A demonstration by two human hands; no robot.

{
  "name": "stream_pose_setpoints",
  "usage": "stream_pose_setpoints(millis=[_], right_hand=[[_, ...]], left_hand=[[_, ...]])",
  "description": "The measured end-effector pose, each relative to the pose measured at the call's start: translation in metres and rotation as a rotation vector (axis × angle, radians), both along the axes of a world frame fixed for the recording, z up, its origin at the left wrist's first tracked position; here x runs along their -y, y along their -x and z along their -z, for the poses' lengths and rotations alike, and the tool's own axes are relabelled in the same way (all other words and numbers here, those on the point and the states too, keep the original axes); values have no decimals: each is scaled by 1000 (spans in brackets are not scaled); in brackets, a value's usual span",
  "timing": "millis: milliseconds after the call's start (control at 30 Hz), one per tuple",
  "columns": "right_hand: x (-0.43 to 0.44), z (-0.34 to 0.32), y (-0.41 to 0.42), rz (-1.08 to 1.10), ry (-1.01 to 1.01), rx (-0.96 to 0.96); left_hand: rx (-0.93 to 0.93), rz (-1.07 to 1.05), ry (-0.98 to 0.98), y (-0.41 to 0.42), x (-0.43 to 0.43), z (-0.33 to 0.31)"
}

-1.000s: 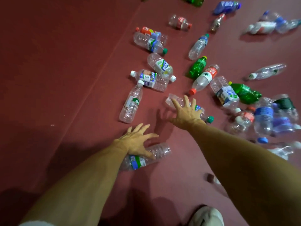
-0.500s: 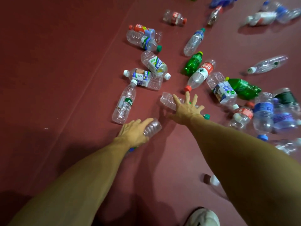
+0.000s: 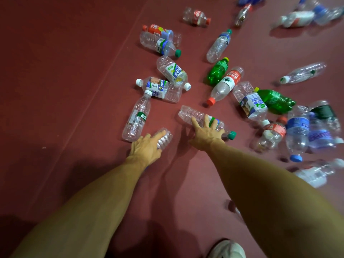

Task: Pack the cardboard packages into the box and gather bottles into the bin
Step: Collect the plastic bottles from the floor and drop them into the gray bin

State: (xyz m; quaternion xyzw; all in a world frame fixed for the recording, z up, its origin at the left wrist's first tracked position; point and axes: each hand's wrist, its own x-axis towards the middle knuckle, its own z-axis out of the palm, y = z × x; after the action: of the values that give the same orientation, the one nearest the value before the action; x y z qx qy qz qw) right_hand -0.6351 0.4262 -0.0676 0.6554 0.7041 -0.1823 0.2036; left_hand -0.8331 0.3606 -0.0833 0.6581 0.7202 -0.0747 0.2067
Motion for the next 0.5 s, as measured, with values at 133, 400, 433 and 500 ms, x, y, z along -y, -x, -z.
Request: stream_pose_setpoints(millis=[133,400,433,500], right_hand=[[-2,1,4,-40,-118,85],[11,4,10,-29,-67,76],[14,6,10,-34,-75,76],[20,9,9,-20,-78,60]], left_hand=[[17,-4,15,1,-2,-1],[85,-58,33,3,-4,-5],[88,-59,29,2,-3,-5],[92,-55,28,3,-3,-5]])
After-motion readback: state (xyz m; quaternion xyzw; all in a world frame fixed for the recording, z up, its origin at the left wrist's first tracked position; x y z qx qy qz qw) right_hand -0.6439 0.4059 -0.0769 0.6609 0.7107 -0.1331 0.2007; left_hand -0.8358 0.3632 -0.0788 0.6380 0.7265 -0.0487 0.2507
